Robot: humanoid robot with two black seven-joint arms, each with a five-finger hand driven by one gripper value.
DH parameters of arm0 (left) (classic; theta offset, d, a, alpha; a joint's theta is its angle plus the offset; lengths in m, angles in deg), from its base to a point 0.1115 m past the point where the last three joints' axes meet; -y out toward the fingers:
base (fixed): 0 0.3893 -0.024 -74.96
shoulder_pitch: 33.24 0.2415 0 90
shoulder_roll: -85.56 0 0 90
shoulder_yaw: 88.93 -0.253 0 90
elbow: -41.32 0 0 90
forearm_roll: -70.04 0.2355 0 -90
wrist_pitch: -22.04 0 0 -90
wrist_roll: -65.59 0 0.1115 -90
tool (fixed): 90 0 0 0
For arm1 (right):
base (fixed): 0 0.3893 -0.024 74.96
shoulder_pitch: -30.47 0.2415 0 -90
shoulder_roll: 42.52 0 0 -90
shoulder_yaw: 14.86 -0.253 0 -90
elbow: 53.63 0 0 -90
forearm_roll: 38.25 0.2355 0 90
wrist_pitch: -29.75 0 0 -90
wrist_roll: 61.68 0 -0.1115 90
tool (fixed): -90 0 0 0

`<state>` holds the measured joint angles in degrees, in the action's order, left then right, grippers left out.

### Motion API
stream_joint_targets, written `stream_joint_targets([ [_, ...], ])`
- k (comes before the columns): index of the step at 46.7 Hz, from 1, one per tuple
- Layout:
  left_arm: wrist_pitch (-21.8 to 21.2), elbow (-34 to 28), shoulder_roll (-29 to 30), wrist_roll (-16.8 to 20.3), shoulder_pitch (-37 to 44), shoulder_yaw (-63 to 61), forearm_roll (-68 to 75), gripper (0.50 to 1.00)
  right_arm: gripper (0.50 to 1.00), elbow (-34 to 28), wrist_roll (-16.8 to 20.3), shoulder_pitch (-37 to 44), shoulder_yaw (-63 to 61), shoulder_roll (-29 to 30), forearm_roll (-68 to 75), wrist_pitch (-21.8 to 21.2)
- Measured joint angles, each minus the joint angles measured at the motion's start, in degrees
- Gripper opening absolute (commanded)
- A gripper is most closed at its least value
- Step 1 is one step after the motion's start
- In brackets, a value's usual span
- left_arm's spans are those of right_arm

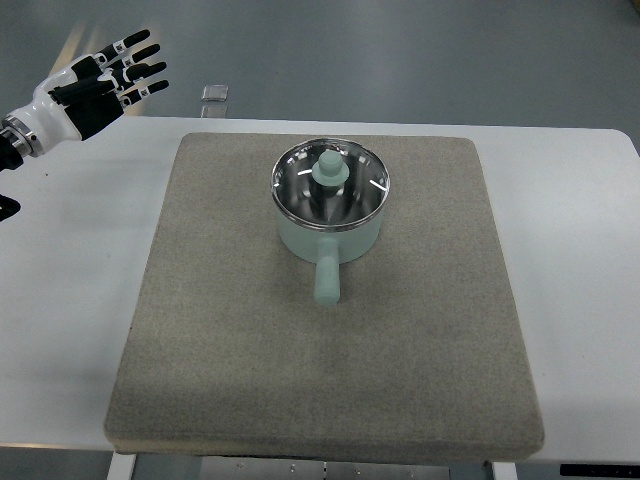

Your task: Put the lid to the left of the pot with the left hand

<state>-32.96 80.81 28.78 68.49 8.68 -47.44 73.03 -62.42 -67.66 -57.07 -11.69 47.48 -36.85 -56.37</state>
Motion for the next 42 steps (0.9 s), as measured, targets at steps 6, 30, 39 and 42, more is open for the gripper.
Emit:
stream_joint_targets([
  [6,0.0,0.0,-0.1,0.0,0.0,-0.1,0.0,0.996,0.921,0.0,0.0,0.0,0.0,0.0,0.0,0.0],
  [30,0.0,0.0,-0.7,0.2,-0.3,-0.5,-0.2,0.996,0.921,0.0,0.0,0.0,0.0,0.0,0.0,0.0],
  [39,0.0,0.0,-0.6,0.2,-0.3,-0.7,0.2,0.994,0.921,0.0,0.0,0.0,0.0,0.0,0.0,0.0],
  [42,0.0,0.0,-0.4,0.6,-0.4,-0.7,0.3,0.996,0.921,0.0,0.0,0.0,0.0,0.0,0.0,0.0],
])
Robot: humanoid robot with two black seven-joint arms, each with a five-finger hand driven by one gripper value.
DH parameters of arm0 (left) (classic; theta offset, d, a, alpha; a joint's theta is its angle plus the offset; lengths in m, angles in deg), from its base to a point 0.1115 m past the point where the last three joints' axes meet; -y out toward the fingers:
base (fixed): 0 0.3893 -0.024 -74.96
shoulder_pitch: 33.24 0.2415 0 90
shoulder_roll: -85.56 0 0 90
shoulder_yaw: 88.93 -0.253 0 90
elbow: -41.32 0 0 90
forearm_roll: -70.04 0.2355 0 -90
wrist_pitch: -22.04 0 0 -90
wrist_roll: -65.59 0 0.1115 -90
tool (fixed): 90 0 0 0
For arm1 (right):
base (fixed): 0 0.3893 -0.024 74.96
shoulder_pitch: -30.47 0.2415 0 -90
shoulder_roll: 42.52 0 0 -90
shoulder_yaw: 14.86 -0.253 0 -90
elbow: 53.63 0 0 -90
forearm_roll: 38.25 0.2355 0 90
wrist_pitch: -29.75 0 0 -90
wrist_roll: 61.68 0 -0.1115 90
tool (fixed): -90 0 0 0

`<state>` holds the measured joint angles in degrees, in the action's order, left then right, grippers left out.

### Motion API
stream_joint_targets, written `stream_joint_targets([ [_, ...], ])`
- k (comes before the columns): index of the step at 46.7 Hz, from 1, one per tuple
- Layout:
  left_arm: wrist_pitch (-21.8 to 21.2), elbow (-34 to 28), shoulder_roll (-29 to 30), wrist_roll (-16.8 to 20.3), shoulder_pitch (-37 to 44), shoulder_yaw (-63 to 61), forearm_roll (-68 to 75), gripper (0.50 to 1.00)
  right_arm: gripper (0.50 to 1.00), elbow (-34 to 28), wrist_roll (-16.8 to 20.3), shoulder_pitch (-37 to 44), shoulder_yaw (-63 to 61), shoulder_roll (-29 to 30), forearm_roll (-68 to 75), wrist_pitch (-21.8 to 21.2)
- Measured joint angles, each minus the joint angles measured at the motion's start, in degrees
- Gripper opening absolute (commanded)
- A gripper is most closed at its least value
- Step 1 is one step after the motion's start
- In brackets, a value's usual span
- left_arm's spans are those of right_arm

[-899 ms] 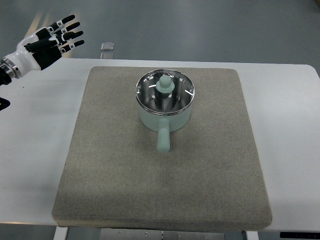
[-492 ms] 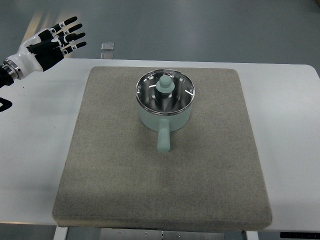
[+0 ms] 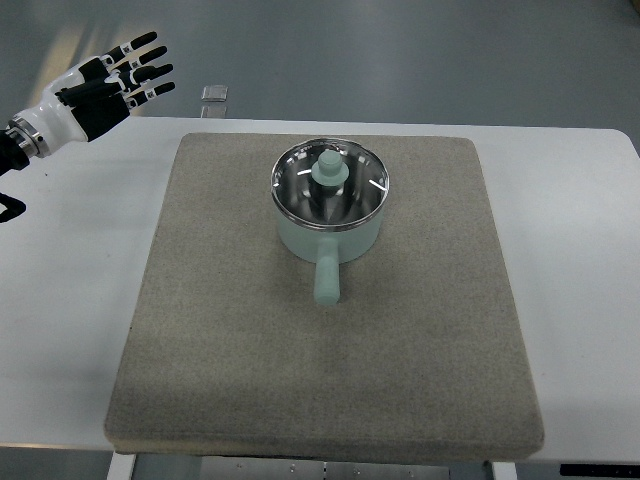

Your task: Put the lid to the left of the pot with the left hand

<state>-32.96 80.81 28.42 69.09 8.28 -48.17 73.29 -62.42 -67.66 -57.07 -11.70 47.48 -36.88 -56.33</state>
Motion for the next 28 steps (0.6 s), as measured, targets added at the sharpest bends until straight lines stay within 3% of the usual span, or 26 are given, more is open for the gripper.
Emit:
stream_joint_targets([
  [28,0.0,0.0,0.5,0.9,-5.1,-1.5,18.3,0.994,0.921,0.0,0.0,0.0,0.0,0.0,0.0,0.0],
])
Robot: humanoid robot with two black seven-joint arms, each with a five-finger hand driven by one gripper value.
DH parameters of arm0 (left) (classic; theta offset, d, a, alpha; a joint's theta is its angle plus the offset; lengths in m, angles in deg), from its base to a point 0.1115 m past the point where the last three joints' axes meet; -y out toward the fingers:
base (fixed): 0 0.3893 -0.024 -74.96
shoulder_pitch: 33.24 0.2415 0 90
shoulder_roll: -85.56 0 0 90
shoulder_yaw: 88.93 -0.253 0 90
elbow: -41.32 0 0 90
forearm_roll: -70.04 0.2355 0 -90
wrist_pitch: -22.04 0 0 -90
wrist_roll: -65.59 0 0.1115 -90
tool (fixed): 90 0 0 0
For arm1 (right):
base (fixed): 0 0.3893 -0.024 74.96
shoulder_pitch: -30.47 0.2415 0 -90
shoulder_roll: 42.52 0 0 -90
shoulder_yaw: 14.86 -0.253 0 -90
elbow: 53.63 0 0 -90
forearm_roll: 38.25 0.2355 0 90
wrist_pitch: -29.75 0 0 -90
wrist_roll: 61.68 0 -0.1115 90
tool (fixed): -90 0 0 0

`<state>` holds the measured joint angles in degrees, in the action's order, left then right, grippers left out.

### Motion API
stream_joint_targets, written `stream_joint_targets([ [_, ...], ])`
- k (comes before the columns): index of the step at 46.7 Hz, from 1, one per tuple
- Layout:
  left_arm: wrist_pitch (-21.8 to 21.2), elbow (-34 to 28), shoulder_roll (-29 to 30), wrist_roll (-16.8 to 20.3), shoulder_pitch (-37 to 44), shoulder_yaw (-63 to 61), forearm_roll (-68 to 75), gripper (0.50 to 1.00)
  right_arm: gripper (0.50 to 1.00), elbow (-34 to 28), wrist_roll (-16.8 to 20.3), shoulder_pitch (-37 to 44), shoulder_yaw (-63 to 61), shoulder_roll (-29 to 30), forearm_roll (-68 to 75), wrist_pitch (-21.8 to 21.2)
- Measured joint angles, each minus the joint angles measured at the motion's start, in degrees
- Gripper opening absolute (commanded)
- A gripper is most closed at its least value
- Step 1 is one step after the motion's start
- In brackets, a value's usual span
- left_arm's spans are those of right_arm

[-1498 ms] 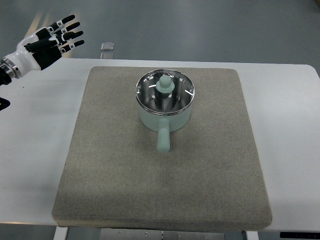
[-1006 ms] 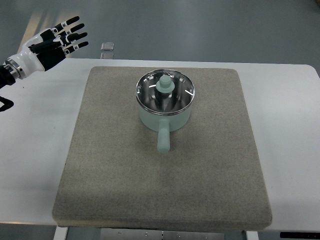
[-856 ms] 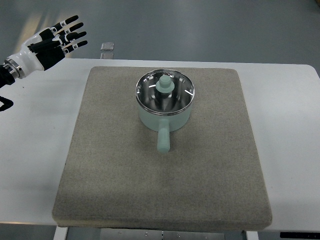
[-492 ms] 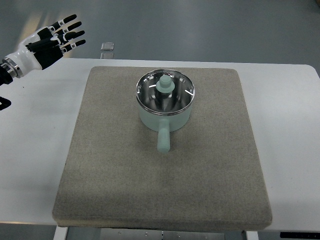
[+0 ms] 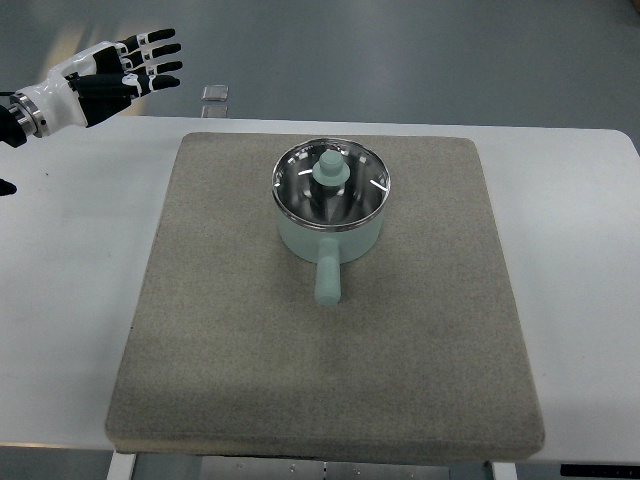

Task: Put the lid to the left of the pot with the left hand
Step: 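Move the left hand over the glass lid on the green saucepan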

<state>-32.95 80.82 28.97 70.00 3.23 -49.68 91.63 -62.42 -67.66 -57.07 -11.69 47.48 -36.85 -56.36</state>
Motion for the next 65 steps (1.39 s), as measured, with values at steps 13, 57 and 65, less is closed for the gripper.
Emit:
stream_joint_targets([
  [13,0.0,1.6,0.0,1.9,-3.4,-2.7,10.0,0.994,0.921,0.0,0.0,0.0,0.0,0.0,0.0,0.0],
  [57,0.0,16.8,-1.5,4.9,-17.0,-6.2,54.8,0.986,0.923,0.0,0.0,0.0,0.0,0.0,0.0,0.0],
  [65,0.0,16.9,-4.0,4.9,-20.4,-10.2,61.0,0.981,0.921,0.0,0.0,0.0,0.0,0.0,0.0,0.0],
])
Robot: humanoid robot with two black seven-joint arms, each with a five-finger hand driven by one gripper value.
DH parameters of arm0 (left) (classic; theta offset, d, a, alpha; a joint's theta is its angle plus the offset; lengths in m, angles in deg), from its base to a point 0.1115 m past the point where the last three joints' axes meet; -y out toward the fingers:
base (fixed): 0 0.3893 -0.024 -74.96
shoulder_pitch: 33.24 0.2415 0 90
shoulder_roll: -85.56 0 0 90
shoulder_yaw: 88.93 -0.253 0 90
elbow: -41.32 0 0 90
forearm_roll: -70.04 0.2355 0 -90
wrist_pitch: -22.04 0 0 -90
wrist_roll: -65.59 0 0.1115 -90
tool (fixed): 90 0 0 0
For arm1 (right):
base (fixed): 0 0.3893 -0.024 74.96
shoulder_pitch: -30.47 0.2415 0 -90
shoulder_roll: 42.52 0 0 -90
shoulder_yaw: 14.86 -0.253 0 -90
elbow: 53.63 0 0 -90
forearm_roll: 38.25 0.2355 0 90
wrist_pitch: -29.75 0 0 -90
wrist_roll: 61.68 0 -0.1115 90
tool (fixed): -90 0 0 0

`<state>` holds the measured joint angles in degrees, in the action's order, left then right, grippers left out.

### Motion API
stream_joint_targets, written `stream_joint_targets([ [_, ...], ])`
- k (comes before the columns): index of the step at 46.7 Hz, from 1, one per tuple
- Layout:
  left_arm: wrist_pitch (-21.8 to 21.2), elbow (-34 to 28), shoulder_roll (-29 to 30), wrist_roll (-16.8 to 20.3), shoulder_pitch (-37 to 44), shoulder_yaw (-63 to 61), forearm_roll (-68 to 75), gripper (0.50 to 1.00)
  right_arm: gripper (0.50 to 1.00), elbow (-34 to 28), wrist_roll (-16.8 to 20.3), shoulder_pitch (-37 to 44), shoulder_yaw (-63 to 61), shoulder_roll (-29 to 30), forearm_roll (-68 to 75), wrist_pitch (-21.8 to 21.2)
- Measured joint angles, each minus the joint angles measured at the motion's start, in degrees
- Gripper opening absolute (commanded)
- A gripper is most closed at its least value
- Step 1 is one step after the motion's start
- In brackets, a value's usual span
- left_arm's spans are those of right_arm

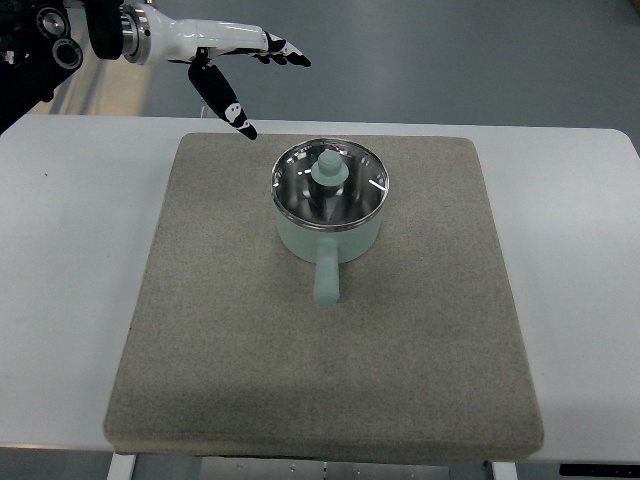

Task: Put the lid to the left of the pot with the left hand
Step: 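Move the left hand over the glass lid on the green saucepan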

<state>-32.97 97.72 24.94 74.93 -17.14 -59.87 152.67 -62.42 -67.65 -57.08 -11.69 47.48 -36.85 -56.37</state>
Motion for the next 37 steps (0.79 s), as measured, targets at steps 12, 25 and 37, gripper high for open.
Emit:
stream_joint_targets([
  [12,0.0,0.1,-4.0,0.0,-3.3,-4.6,1.5,0.981,0.921,0.0,0.0,0.0,0.0,0.0,0.0,0.0],
  [25,0.0,0.0,-8.0,-0.1,-6.2,-10.3,5.2,0.975,0.921,0.0,0.0,0.0,0.0,0.0,0.0,0.0],
  [37,0.0,-0.4,-11.4,-0.5,-6.4,-11.4,8.6,0.969,0.921,0.0,0.0,0.0,0.0,0.0,0.0,0.0],
])
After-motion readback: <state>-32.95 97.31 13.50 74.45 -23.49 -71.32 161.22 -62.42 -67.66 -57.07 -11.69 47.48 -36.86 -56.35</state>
